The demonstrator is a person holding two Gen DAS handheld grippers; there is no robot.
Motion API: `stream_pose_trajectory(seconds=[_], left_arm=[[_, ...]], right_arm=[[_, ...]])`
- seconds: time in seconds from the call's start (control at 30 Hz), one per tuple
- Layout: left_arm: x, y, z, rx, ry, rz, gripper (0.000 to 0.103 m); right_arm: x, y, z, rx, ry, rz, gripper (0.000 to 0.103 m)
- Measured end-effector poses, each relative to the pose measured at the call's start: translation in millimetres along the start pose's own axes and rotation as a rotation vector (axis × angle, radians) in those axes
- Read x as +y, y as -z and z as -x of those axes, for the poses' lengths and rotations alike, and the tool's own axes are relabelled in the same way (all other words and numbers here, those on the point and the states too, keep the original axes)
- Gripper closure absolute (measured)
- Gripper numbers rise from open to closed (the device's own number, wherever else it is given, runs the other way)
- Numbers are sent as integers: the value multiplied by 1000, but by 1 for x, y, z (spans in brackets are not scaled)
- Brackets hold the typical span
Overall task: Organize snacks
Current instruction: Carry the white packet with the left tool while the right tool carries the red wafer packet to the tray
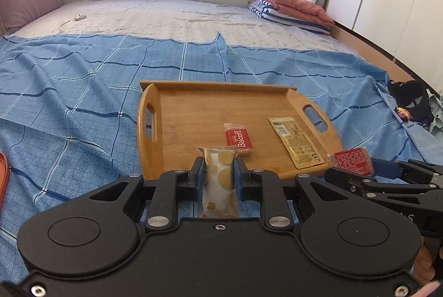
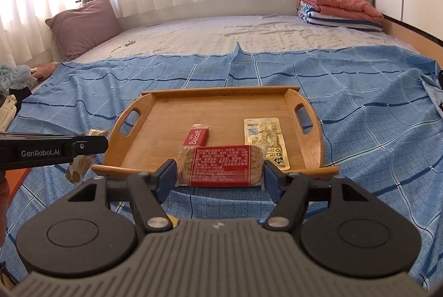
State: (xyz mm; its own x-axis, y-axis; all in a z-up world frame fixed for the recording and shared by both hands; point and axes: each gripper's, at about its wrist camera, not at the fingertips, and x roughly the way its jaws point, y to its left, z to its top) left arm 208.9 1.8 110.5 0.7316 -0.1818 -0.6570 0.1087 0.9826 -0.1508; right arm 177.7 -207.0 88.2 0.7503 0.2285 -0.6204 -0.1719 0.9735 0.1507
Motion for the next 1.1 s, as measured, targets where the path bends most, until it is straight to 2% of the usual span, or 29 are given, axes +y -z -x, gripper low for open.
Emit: stream_pose_trajectory(seconds=[0.17, 0.33, 0.57, 0.7, 0.83, 1.1], left_arm=[[4, -18, -42, 85, 7, 28, 82], [4, -29, -78, 114, -57, 15, 82], [5, -30, -119, 174, -92, 17, 82], [6, -29, -135, 192, -119, 10, 82], [10, -29, -145, 210, -119, 34, 82], [6, -29, -154, 208, -126, 15, 82]], right_arm=[[-11, -16, -40, 80, -5, -56, 35], [-13, -23, -73, 133, 2, -42, 35], [-10, -19, -105, 192, 16, -17, 35], [-11, -17, -116, 204, 17, -14, 35], [-10, -15, -122, 214, 12, -15, 35], [-11, -14, -127, 213, 1, -13, 34]])
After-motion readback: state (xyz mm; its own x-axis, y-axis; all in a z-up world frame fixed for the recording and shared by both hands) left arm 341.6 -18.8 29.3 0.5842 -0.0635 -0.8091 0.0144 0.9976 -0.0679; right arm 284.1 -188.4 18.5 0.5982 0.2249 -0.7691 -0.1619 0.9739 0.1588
